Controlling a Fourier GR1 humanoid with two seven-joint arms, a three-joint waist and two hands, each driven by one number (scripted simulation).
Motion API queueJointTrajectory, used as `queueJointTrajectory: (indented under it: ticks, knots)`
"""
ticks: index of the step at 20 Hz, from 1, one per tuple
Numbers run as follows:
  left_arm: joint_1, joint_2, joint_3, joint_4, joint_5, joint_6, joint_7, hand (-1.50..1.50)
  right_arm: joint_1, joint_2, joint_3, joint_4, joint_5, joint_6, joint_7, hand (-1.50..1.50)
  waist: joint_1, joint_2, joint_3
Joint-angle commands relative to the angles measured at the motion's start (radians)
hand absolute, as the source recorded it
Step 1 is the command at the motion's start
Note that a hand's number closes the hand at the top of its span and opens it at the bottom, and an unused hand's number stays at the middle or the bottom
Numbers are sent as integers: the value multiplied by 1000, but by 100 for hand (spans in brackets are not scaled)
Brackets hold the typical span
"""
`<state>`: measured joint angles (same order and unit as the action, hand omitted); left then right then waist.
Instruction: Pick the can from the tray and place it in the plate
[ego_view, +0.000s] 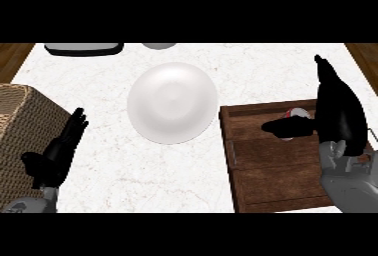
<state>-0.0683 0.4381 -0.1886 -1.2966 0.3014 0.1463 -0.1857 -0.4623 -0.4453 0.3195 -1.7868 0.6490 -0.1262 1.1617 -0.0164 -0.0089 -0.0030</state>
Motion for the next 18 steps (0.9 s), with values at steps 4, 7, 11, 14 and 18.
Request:
queueJointTrajectory:
  ticks: [4,7,11,14,18]
  knots:
    - [30,1,-2,-6,-17,-23,-28,0,4,-10,-54,-4,-91,203,230,-150,11,4,1]
    - [-32,-24,3,12,-24,4,11,0,-30,24,-34,10,-68,225,286,-150,11,6,1]
    - [-18,4,23,20,-15,-31,0,0,-4,-67,-120,66,-170,332,226,-150,9,7,1]
    - [17,11,28,-13,-6,-47,4,0,36,-6,-69,66,-140,299,246,-150,21,5,2]
    - [3,-15,15,10,-32,-43,1,0,77,0,-83,43,-145,307,229,-150,10,6,2]
